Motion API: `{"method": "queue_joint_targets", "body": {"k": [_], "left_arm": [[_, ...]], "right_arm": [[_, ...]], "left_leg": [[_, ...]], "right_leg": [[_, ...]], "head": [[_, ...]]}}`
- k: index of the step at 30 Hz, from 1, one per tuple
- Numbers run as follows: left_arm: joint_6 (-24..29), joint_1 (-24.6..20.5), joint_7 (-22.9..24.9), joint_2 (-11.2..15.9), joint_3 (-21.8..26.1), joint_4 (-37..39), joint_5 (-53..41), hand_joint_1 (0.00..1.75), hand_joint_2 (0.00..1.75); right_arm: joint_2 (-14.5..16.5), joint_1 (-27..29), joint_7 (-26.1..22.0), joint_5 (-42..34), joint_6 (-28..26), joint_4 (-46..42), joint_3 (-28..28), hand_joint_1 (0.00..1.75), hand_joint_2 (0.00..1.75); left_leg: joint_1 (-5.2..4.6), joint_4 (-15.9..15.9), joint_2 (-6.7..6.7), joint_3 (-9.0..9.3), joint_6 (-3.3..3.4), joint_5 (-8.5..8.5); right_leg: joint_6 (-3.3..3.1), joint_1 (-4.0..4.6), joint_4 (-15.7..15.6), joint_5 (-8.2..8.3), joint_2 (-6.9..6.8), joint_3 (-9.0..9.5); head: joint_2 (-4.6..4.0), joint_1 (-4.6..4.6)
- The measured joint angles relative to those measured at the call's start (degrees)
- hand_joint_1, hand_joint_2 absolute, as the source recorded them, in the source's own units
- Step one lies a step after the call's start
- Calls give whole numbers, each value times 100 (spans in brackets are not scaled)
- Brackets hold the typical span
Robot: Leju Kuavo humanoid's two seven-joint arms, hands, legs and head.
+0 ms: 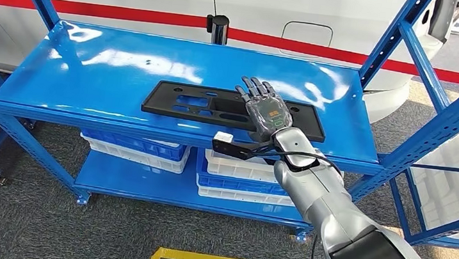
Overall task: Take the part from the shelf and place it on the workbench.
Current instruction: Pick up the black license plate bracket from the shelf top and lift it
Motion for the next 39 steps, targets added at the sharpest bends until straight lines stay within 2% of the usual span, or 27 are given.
{"method": "queue_joint_targets", "body": {"k": [3, 6, 10, 25, 29, 34, 36, 39], "left_arm": [[-47, -1, -203, -1, 39, 0, 32, 0, 0], [-9, -1, -503, -4, 64, 0, 25, 0, 0], [-46, 0, -872, -18, 119, -19, 49, 0, 0], [-217, 23, -881, -81, 131, -231, 160, 0, 0], [-191, 32, -882, -79, 129, -260, 248, 0, 0], [-241, 35, -883, -67, 125, -260, 405, 0, 0], [-238, 42, -883, -63, 124, -260, 460, 0, 0], [-232, 60, -883, -58, 124, -260, 530, 0, 0]], "right_arm": [[61, 3, 521, 174, 179, 109, 10, 169, 175], [95, 3, 944, 301, 321, 215, 4, 172, 175], [81, 3, 1175, 411, 270, 316, -75, 168, 175], [-126, 7, 840, 422, -39, 390, -422, 170, 175], [-137, -52, 301, 327, -344, 336, -554, 169, 175], [-238, -354, -1007, -228, -338, -85, -919, 168, 175], [-388, -462, -1380, -443, -213, -513, -1048, 170, 175], [-720, -535, -1649, -775, 53, -1358, -1154, 169, 175]], "left_leg": [[-3, 1, 0, 3, 6, 0], [-3, 2, 1, 5, 6, 0], [4, 1, 6, 12, 5, 0], [22, -26, 7, 21, 3, 1], [21, -27, 8, 21, 3, 1], [21, -26, 8, 21, 2, 2], [21, -26, 3, 21, 3, 2], [19, -26, -1, 20, 3, 2]], "right_leg": [[38, -1, -1, 3, 0, -3], [87, -2, -2, 5, 0, 0], [91, -1, 0, 7, 0, 0], [90, 16, 2, 5, 1, -2], [90, 19, 5, 5, 1, -1], [90, 19, 5, 5, 0, -3], [90, 18, 5, 5, -6, -2], [89, 17, 3, 4, -12, 0]], "head": [[0, -1], [0, -2], [0, -3], [0, -2], [0, -3], [0, -3], [0, -3], [0, -2]]}}
